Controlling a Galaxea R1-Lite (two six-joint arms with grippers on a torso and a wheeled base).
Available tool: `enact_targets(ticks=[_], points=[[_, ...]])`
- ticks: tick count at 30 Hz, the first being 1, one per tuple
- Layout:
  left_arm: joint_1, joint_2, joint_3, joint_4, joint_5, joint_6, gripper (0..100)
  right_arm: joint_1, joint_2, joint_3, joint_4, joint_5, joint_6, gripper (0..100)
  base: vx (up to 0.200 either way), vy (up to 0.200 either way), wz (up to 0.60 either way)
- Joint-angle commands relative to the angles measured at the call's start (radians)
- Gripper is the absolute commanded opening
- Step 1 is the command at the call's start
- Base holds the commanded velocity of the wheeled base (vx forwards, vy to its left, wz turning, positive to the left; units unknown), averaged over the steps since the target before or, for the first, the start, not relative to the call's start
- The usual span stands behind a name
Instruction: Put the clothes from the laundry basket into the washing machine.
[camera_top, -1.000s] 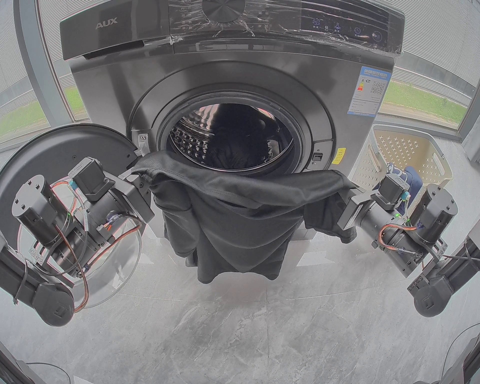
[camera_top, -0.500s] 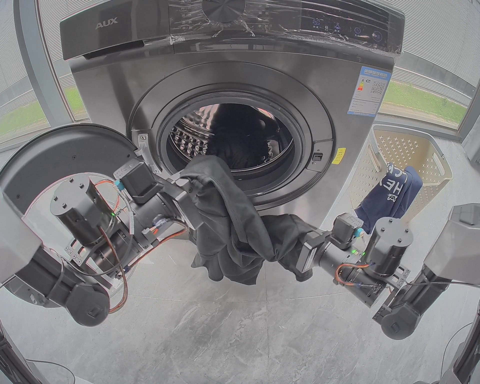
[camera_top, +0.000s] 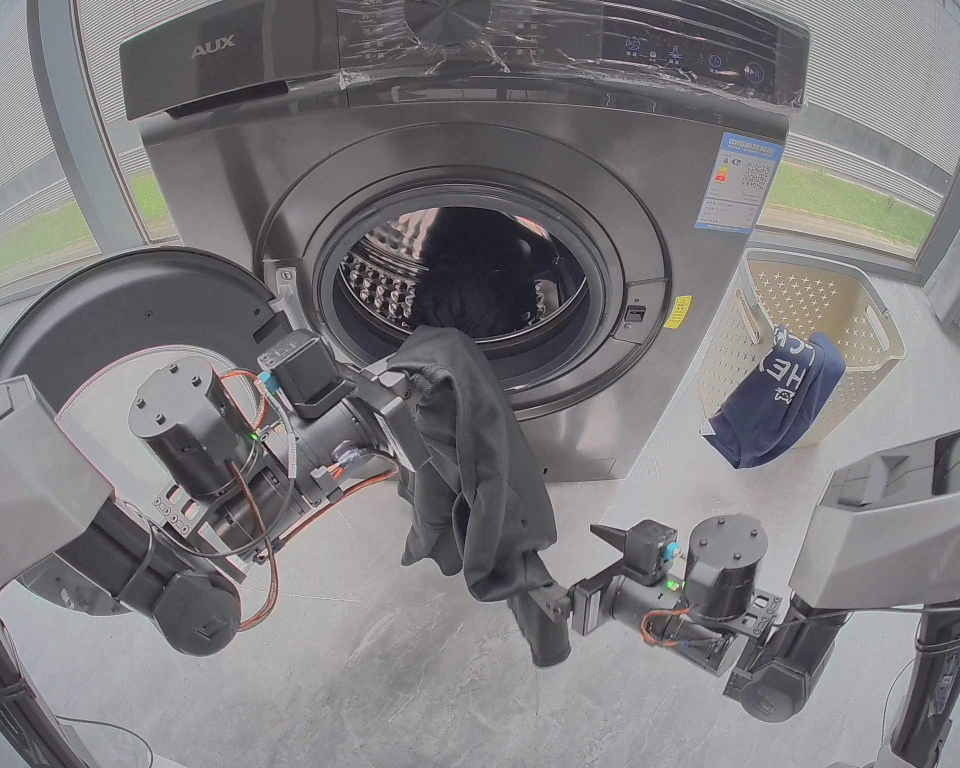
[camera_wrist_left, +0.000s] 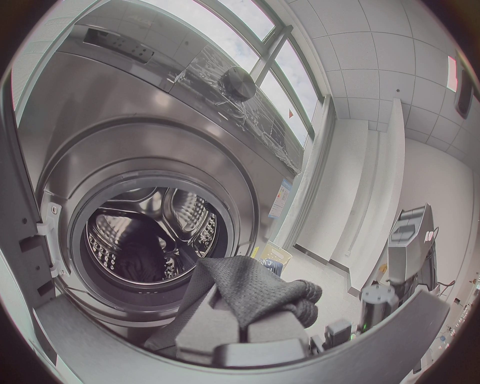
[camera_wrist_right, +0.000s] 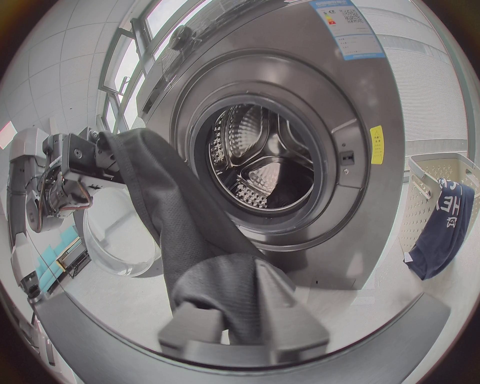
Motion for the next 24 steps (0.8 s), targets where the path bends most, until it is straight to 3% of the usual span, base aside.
enact_targets(ticks=[1, 13, 24], points=[[0.000, -0.040, -0.012, -0.001, 0.005, -0.004, 0, 0.017, 0.105, 0.061, 0.000, 0.002, -0.001, 100, 0.000, 0.000, 0.00], [-0.001, -0.078, -0.010, 0.001, 0.005, -0.004, 0, 0.011, 0.134, 0.060, 0.000, 0.002, 0.001, 100, 0.000, 0.000, 0.00], [-0.006, -0.089, -0.002, -0.001, 0.004, -0.004, 0, -0.032, 0.136, -0.221, 0.000, 0.005, -0.001, 100, 0.000, 0.000, 0.00]])
